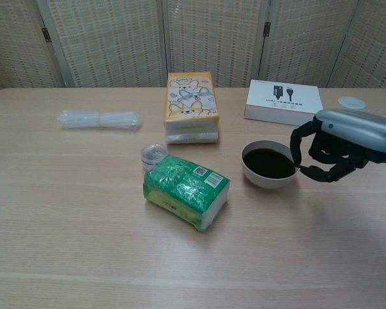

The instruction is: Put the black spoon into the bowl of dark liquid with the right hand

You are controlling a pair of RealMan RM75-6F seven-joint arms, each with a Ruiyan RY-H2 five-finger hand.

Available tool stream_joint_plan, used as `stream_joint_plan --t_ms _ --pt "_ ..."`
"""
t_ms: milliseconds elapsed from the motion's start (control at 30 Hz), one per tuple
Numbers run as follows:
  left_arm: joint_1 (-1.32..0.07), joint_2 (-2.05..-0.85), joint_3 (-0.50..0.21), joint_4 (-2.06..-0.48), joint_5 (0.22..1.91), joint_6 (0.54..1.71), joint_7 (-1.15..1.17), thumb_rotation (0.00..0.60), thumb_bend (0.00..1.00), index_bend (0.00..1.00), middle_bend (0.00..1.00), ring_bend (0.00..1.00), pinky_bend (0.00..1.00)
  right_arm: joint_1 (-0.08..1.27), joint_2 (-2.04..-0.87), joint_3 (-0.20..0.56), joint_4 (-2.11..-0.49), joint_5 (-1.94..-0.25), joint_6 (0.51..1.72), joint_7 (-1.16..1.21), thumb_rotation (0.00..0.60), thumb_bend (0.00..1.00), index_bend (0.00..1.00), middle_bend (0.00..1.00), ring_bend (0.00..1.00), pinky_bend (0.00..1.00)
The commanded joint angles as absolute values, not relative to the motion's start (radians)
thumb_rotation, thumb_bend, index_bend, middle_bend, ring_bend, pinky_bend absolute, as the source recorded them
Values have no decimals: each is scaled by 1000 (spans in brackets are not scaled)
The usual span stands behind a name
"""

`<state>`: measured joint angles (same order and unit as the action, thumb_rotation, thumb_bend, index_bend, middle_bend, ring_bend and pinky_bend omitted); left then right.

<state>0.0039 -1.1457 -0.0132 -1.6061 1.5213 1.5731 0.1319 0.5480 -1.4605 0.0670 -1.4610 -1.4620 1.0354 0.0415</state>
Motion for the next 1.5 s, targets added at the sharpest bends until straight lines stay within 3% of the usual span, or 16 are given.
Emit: stream_joint_plan --t_ms 33,467,733,1100,1500 --pt "5 -1143 -13 -1611 1523 1575 133 600 136 176 143 122 155 588 -1465 131 -1486 -1423 994 189 600 405 661 941 1000 1000" --pt "15 -1129 -11 -1621 1516 1579 126 600 136 176 143 122 154 660 -1649 244 -1244 -1303 900 522 600 408 676 945 1000 1000" --pt "22 -1118 -13 -1622 1507 1581 120 600 135 176 143 122 155 688 -1752 262 -1085 -1306 881 664 600 410 680 950 1000 1000" --pt "27 -1115 -13 -1626 1506 1585 120 600 136 175 143 122 155 702 -1831 235 -982 -1354 892 756 600 440 692 956 1000 1000" --pt "30 -1119 -12 -1624 1515 1590 118 600 136 175 143 122 155 655 -1774 169 -1011 -1392 909 769 600 440 694 957 1000 1000"
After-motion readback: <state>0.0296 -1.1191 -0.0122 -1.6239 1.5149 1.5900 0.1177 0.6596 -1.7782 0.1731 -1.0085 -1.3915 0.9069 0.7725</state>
